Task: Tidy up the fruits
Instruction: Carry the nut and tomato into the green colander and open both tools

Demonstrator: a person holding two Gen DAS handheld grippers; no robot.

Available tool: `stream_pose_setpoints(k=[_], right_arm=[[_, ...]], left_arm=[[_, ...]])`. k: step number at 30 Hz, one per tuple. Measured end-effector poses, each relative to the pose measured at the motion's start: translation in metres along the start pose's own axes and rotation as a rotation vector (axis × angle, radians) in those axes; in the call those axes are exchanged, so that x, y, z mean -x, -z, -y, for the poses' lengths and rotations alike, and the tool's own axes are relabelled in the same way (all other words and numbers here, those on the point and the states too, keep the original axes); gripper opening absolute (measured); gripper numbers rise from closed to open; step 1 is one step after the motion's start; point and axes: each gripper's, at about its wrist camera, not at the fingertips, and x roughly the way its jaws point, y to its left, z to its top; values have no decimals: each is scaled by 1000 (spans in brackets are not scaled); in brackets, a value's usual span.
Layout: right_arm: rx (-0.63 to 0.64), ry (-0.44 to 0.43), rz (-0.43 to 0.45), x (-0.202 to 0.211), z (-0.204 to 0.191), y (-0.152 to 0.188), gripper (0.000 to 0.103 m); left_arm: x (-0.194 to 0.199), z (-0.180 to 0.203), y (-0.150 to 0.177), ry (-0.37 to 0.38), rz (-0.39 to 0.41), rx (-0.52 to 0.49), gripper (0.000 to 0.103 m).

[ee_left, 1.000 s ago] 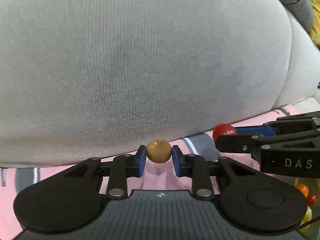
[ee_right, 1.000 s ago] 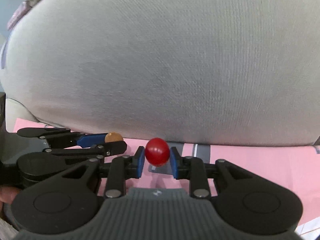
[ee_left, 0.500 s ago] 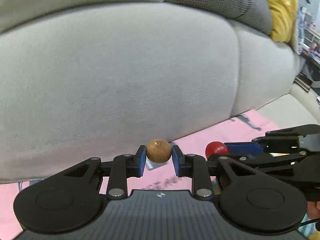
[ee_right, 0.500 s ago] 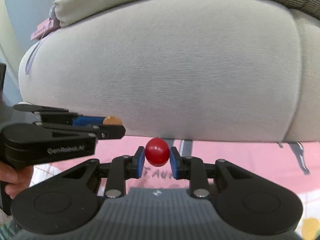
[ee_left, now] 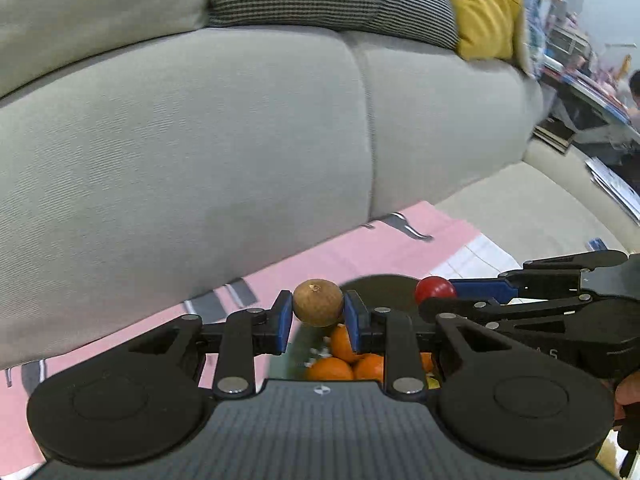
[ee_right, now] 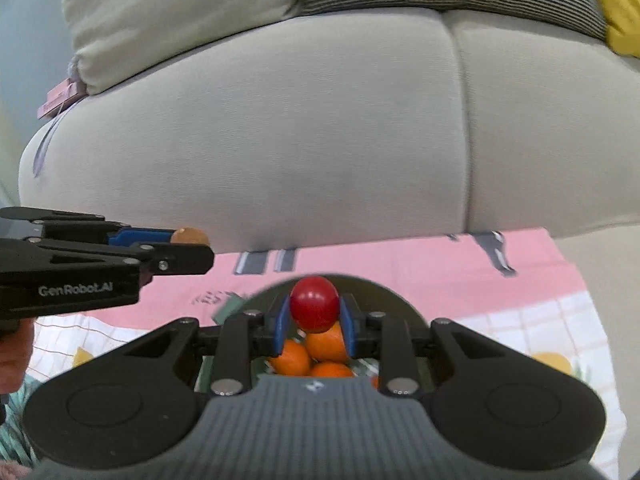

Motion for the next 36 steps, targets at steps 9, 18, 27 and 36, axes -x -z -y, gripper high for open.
stream_pose_setpoints(k=[9, 18, 27, 36], right_arm=[[-62, 38, -25, 13, 32, 27, 24], [41, -19, -66, -13, 31, 40, 24], [204, -36, -110, -52, 25, 37, 24], [307, -34, -151, -81, 11, 35, 23]], left_arm=[[-22, 24, 8, 48, -82, -7, 30], [-55, 29, 16, 73, -179, 20, 30], [-79, 27, 12, 72, -229, 23, 30], [-87, 18, 14, 54, -249, 17, 30]])
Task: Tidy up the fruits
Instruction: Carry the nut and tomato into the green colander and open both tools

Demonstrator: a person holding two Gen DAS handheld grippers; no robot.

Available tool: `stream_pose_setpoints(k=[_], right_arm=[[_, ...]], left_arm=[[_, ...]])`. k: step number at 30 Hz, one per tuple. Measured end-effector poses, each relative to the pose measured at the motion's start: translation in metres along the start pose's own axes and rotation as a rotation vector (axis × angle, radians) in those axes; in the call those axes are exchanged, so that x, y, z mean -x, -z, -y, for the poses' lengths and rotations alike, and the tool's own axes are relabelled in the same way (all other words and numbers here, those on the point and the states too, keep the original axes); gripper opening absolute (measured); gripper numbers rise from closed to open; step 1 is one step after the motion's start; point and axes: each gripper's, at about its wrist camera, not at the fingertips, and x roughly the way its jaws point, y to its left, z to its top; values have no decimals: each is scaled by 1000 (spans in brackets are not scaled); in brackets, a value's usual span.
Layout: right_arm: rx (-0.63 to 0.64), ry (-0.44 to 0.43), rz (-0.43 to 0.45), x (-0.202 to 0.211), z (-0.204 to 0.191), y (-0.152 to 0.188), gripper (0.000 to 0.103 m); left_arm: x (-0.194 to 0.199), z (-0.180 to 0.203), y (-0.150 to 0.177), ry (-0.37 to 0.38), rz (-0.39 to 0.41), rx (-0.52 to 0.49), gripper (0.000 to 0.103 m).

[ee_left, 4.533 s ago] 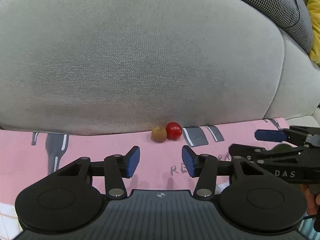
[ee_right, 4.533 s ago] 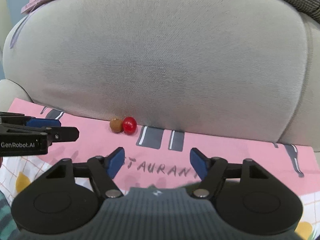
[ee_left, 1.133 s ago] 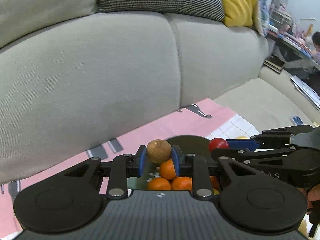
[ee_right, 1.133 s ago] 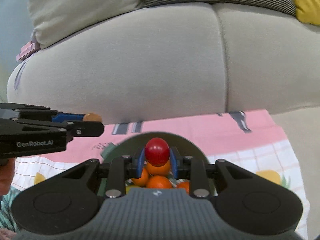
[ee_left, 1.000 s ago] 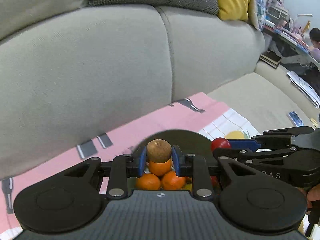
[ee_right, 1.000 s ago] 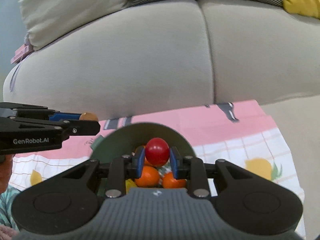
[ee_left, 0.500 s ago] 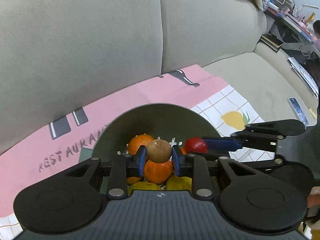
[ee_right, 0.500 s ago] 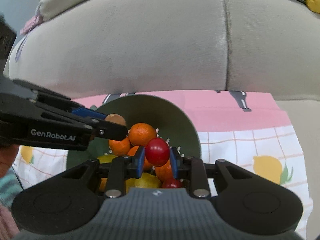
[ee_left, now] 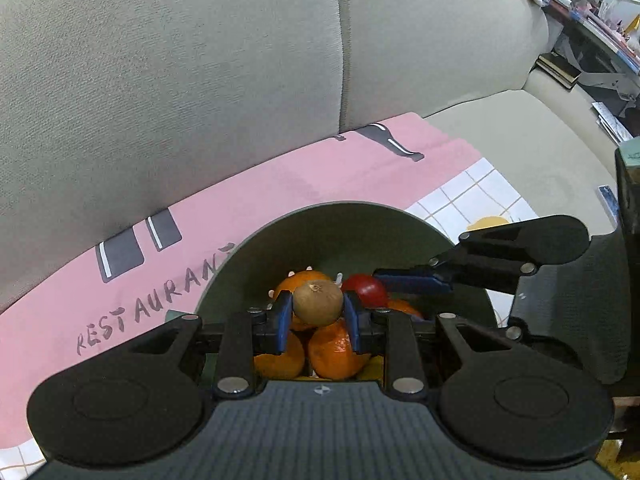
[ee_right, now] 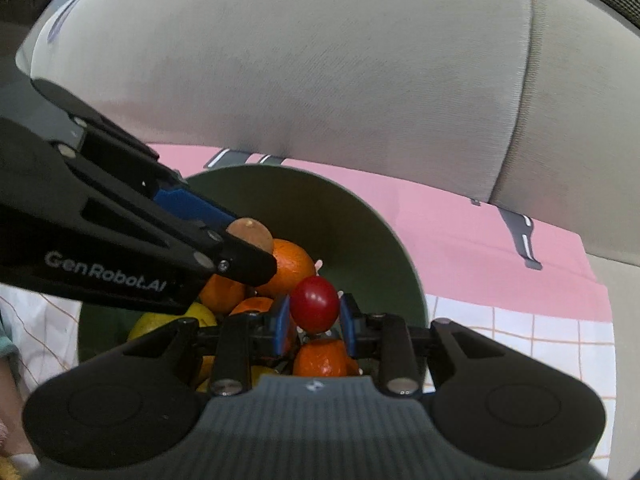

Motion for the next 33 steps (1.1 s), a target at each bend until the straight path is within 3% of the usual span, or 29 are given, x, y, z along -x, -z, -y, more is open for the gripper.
stream_pose_setpoints(k=[11, 24, 33], right_arm=[[3, 21, 3, -3, -1, 1, 26], [-50, 59, 61, 35, 3, 19, 43], [-84, 49, 56, 30, 3, 19, 43]], left_arm=[[-3, -5, 0, 12, -6, 5, 30], [-19, 13, -10, 67, -33, -25, 31], [-28, 19, -11, 64, -76, -46, 36]])
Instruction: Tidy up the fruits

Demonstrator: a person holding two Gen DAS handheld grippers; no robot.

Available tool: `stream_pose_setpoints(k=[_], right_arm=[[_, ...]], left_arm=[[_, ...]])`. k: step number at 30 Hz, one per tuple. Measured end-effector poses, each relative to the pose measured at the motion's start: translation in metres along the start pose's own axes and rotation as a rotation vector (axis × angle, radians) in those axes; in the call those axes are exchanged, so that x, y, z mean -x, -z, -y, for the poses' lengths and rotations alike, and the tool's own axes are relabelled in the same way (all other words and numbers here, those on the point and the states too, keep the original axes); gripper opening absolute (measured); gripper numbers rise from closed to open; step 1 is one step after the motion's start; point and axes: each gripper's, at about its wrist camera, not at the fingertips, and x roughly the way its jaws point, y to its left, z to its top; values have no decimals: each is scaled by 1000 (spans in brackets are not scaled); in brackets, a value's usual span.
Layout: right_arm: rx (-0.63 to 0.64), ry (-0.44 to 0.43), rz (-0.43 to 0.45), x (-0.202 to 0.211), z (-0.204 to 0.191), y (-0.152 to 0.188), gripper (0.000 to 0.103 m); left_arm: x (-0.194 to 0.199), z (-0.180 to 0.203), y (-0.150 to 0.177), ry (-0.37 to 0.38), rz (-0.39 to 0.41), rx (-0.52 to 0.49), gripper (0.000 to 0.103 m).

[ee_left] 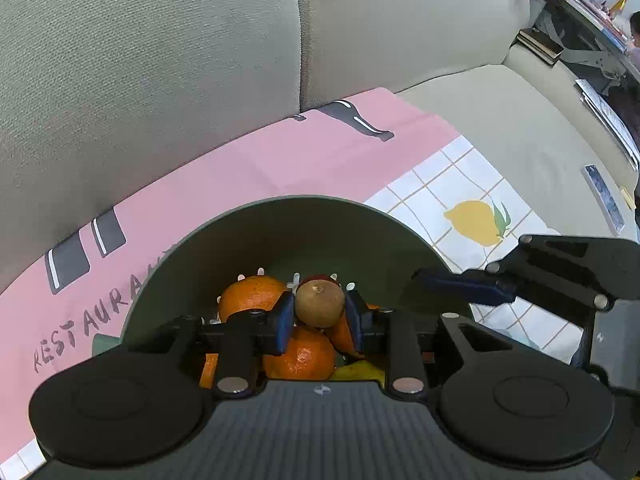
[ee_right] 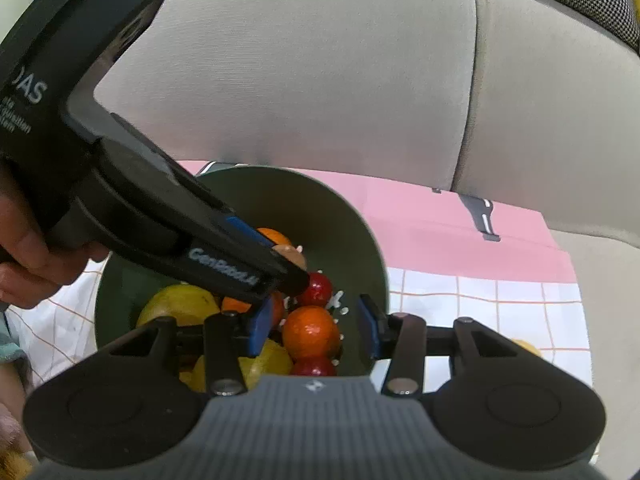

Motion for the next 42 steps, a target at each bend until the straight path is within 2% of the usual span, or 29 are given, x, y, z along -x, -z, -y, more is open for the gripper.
stream_pose_setpoints(k=[2, 5, 6, 11, 14, 15, 20, 24, 29, 33, 37, 42], right_arm=[[1, -1, -3, 0, 1, -2, 43], [1, -2, -3, 0, -2, -2, 44], [1, -2, -3, 1, -2, -2, 45], [-11, 2, 10, 5, -6, -6, 53], [-23, 9, 41, 15, -8, -13, 58], [-26, 9, 51, 19, -10, -16, 62], [-34, -15, 117, 46, -19, -32, 68], [-50, -10, 170, 74, -36, -41, 84], [-94, -24, 213, 110, -52, -41, 93], [-116, -10, 238, 137, -73, -44, 99], [-101, 27, 258, 151, -94, -38, 99], [-78, 45, 272, 158, -120, -23, 99]], left_arm=[[1, 1, 0, -4, -9, -1, 40], [7, 3, 1, -16, -6, -12, 56], [10, 4, 2, -27, 2, -19, 58], [40, 1, 5, -51, 62, -15, 58], [67, -3, 8, -82, 123, -9, 59], [79, -4, 10, -102, 148, -10, 60], [133, -9, 24, -204, 269, -20, 62], [182, -7, 43, -294, 397, -52, 75], [224, 2, 71, -411, 513, -88, 87], [248, 4, 93, -435, 570, -50, 89], [261, -3, 116, -462, 610, 26, 89], [264, -7, 145, -540, 608, 96, 89]])
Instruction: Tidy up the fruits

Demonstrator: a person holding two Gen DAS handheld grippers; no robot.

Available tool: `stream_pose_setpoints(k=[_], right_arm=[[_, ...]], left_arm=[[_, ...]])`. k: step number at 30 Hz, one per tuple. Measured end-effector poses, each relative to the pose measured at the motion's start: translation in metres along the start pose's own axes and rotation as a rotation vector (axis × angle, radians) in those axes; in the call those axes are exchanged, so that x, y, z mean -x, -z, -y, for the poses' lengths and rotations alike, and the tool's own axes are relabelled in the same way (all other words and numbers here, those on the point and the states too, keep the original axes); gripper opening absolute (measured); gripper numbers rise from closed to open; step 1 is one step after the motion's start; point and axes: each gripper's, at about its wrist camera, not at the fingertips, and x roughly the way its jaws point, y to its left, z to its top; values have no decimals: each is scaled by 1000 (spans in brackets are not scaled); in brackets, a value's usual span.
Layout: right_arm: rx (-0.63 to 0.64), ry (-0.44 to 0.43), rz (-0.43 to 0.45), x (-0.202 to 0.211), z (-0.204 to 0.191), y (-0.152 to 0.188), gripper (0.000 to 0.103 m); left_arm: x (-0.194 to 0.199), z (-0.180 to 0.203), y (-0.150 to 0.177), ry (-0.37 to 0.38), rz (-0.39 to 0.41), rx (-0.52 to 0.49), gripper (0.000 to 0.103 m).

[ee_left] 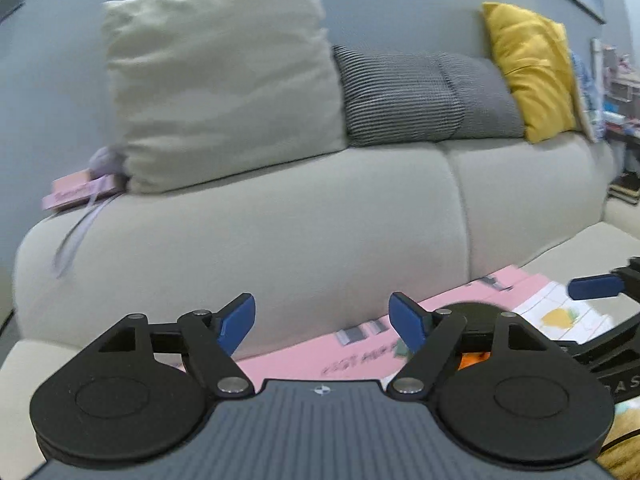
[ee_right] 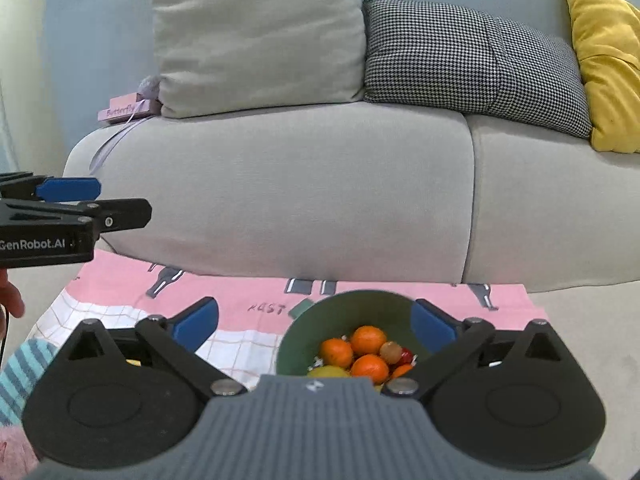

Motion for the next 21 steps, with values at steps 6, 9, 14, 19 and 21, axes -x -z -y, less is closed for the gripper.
stream_pose_setpoints(k=[6, 9, 14, 19, 21], right_arm=[[-6, 17, -18, 5, -18, 32, 99], [0, 25, -30, 4, -21, 42, 99], [87, 58, -75, -4, -28, 57, 99], [153, 70, -108, -14, -31, 69, 99], [129, 44, -121, -17, -28, 70, 99]], left_arm=[[10, -3, 28, -53, -29, 3, 89], [10, 0, 39, -67, -54, 17, 89], [5, 6, 54, -70, -120, 8, 89], [-4, 6, 63, -68, -184, 33, 89], [-7, 6, 65, -70, -204, 31, 89]])
